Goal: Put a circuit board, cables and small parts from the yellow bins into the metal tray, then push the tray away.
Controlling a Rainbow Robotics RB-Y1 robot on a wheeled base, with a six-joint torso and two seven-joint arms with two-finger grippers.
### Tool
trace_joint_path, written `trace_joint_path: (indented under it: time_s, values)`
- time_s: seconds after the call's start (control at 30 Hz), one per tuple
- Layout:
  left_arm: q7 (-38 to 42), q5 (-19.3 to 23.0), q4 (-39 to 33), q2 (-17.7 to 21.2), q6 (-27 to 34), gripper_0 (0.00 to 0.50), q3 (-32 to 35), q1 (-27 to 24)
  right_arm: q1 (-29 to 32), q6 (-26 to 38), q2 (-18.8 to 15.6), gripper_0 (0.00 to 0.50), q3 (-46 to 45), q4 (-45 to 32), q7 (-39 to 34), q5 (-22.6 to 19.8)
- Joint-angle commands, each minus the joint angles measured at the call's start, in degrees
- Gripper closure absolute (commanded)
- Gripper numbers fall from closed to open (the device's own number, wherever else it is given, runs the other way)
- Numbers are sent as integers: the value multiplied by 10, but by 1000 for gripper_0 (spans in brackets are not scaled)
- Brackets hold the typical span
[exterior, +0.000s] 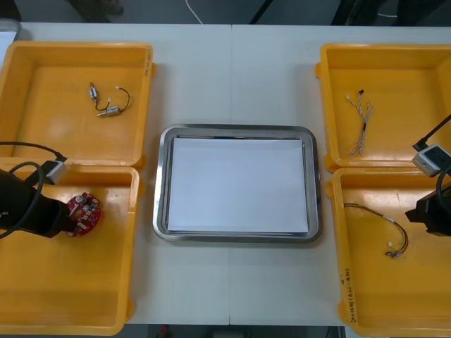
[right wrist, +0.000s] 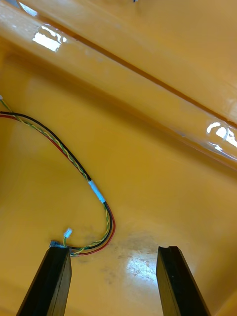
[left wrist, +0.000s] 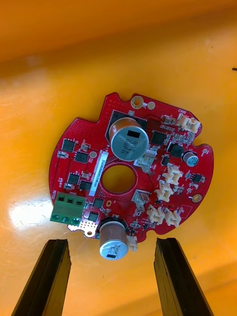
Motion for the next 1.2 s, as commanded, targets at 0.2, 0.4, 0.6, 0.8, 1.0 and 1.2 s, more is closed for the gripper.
trace_joint_path:
  time_s: [0.2,0.4,0.6,0.8,1.0,1.2]
  values:
    - [-28,-8,11,1,-24,0,-22,9,2,-35,-22,0,39,-3,42,13]
    - [-31,-9,17,1,-33,0,-28,9,4,-37,-22,0,50,0,50,25]
    - [-32,-10,18,2,-33,0,-28,10,4,-51,-22,0,60,25,55,21]
    - [-30,-8,18,4,-33,498,-28,10,3,-72,-22,0,72,42,59,24]
    - [-24,-2,18,4,-33,500,-27,9,0,-100,-22,0,95,62,61,36]
    - [-24,12,18,5,-33,500,-18,8,-1,-110,-22,0,103,77,64,34]
